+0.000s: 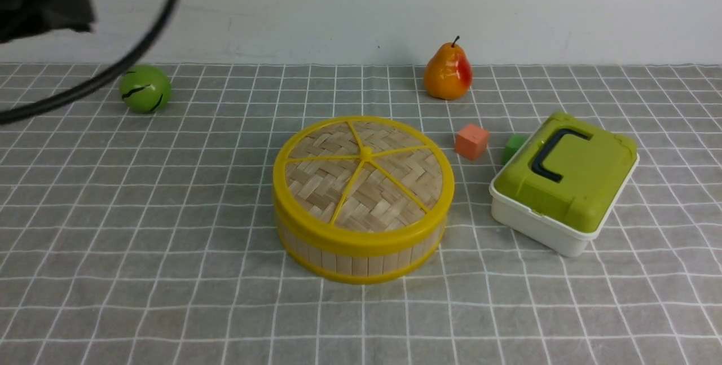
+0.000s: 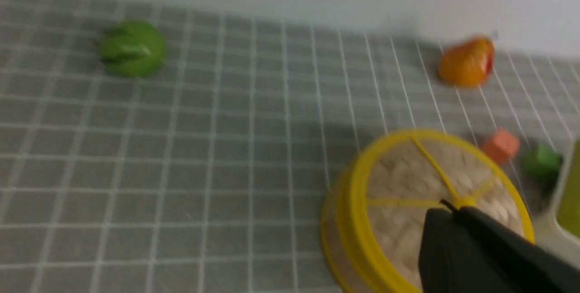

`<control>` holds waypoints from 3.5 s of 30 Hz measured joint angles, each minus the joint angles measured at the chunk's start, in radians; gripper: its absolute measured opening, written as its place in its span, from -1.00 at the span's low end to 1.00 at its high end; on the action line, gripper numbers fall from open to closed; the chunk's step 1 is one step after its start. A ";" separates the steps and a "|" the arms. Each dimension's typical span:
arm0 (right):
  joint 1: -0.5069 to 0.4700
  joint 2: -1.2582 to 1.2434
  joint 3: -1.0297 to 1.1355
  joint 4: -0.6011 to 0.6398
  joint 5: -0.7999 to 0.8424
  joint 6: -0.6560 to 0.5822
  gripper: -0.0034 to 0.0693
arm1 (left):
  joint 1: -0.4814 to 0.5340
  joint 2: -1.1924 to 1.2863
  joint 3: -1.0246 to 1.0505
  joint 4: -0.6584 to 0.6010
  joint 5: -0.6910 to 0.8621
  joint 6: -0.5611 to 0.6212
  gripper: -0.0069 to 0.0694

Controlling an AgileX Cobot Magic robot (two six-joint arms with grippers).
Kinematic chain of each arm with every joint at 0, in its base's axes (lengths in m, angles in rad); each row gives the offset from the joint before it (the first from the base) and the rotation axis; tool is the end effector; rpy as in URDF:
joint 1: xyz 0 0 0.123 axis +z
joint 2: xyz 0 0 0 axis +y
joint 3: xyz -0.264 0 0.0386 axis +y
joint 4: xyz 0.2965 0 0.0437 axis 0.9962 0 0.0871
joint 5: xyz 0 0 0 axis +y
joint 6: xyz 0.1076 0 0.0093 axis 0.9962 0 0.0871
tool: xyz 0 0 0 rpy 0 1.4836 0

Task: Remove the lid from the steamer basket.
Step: Use the left arm to lift the lid of the steamer, then use the left arm to place the steamer lid on the table

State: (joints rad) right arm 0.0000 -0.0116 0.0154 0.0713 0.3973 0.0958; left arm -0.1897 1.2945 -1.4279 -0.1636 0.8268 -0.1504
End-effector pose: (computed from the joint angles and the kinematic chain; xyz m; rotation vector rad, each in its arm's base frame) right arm 0.1349 0.0030 0.1678 0.1333 1.8812 0.1366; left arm 0.3331 -0.0771 0.4097 -0.0094 2.1915 -0.3871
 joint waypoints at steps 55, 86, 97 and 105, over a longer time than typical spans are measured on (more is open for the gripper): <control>0.000 0.000 0.000 0.000 0.000 0.000 -0.67 | -0.414 0.985 -0.809 0.386 0.350 -0.107 -0.53; 0.000 0.000 0.000 0.000 0.000 0.000 -0.55 | -0.137 0.635 -0.890 0.408 0.410 -0.131 -0.53; 0.000 0.000 0.000 0.000 0.000 0.000 -0.52 | 0.139 0.631 -0.652 0.267 0.396 -0.092 -0.53; 0.000 0.000 0.000 0.000 0.000 0.000 -0.49 | 0.138 0.639 -0.230 0.229 0.069 -0.116 -0.53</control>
State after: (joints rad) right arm 0.0000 -0.0116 0.0154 0.0713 0.3973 0.0958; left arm -0.0518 1.9339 -1.6575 0.0656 0.8959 -0.2664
